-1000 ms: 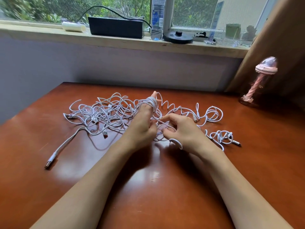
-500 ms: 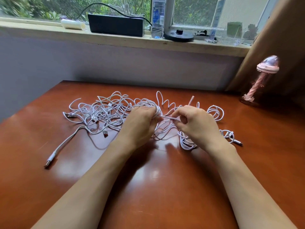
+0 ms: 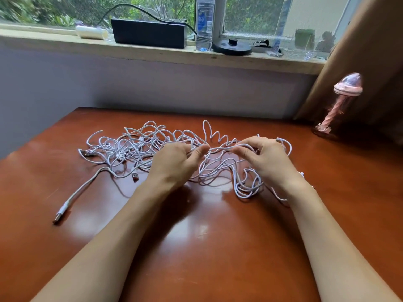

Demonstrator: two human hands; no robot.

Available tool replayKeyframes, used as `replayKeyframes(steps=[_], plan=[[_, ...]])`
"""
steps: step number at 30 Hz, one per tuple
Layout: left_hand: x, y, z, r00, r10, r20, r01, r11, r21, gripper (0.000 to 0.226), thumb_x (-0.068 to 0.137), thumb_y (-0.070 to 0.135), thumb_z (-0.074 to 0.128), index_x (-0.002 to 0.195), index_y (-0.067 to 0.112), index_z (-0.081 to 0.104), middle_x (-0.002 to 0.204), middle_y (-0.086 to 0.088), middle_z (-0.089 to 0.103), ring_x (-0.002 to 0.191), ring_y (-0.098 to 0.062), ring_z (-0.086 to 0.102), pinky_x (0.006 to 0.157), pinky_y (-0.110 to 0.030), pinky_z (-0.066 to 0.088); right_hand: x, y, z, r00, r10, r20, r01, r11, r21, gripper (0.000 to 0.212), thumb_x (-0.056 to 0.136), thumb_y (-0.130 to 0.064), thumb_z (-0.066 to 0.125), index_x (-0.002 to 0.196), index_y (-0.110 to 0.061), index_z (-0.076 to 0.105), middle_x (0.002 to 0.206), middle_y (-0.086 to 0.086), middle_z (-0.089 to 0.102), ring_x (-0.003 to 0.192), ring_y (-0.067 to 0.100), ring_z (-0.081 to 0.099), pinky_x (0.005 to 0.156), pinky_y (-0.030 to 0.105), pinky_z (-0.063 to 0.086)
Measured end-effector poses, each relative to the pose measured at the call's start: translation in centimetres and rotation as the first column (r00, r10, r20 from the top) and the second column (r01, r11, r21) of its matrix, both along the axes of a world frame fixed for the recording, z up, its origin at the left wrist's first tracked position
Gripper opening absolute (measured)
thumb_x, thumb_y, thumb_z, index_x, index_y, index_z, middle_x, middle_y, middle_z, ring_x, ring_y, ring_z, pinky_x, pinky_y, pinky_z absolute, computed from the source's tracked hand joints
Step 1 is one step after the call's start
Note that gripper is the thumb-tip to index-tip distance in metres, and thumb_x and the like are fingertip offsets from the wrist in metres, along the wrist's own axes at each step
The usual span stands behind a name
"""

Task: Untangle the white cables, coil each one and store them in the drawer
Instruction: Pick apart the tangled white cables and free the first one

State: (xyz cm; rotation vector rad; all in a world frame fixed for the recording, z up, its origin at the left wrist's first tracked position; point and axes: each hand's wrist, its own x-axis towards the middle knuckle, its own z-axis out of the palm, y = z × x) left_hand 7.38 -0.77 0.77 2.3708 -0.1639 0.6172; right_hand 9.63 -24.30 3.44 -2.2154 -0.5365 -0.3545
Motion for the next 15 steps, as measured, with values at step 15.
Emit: replayKeyframes(steps=[15], plan=[[-2.8,-3.6,2.6,0.788,-0.61,0.086,0.412,0.418,-0.81,0.046,0.099,0.039,0.051,0.071,0.013,0.075,0.064,-0.027,0.044,0.052,-0.017,0.039,0.054,-0.025,0.032,-0.7,1.8,0.1,0.999,-0.007,0.047,-0.012,0.918,0.397,0.024,0.101,-0.034,0.062,0.087,-0.015,0.07,0.066,-0.007,0.059,0.064,0.009,0.05,0.063,0.043,0.048]])
